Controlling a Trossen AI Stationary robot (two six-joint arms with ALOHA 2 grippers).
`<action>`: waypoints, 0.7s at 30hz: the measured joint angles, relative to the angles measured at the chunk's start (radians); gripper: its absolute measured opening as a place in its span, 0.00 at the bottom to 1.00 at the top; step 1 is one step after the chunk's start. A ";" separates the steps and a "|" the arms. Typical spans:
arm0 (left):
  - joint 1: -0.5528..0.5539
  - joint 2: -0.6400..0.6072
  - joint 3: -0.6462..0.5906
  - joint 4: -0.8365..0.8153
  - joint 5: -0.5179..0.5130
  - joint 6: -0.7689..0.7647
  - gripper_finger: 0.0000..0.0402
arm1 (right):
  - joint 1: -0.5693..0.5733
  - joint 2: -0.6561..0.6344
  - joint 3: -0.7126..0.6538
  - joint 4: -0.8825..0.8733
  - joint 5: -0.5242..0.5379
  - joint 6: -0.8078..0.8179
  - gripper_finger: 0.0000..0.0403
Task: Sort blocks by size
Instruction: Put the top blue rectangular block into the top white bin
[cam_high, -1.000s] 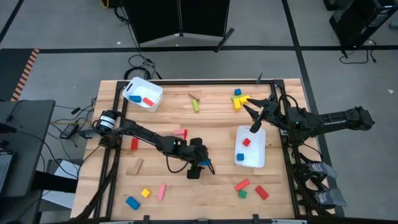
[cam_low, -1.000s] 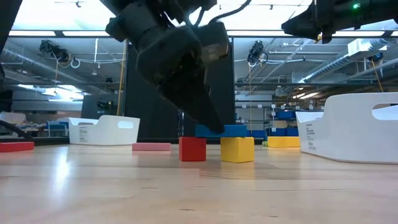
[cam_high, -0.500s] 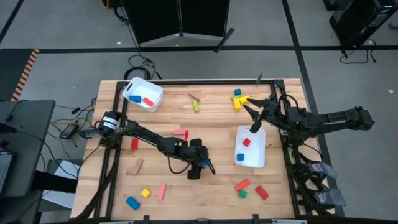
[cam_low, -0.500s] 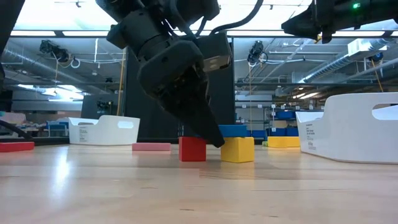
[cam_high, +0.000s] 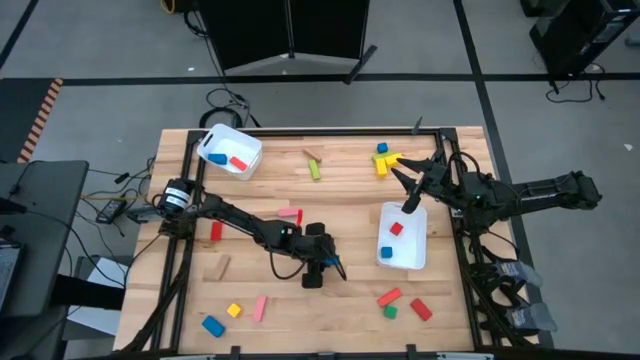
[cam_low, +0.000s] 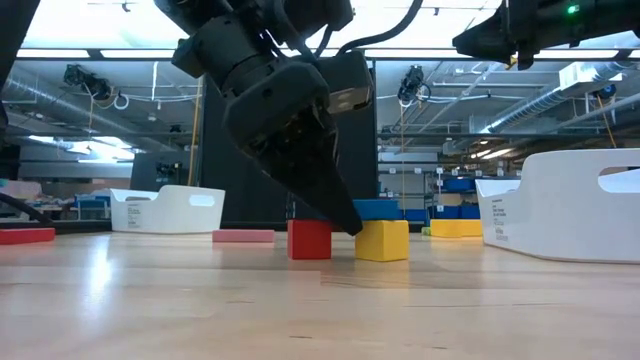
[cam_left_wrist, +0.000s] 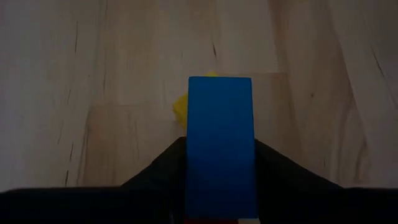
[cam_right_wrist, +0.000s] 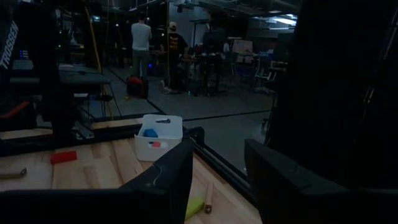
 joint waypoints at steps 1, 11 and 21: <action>0.000 0.000 0.009 -0.012 0.000 0.000 0.34 | 0.000 0.000 0.000 0.000 0.000 0.000 0.39; 0.001 -0.049 0.119 -0.173 -0.114 0.032 0.35 | 0.000 0.000 0.000 -0.004 0.000 0.000 0.39; 0.112 -0.303 -0.006 -0.156 -0.245 0.037 0.35 | 0.000 0.002 0.000 -0.007 -0.001 0.000 0.39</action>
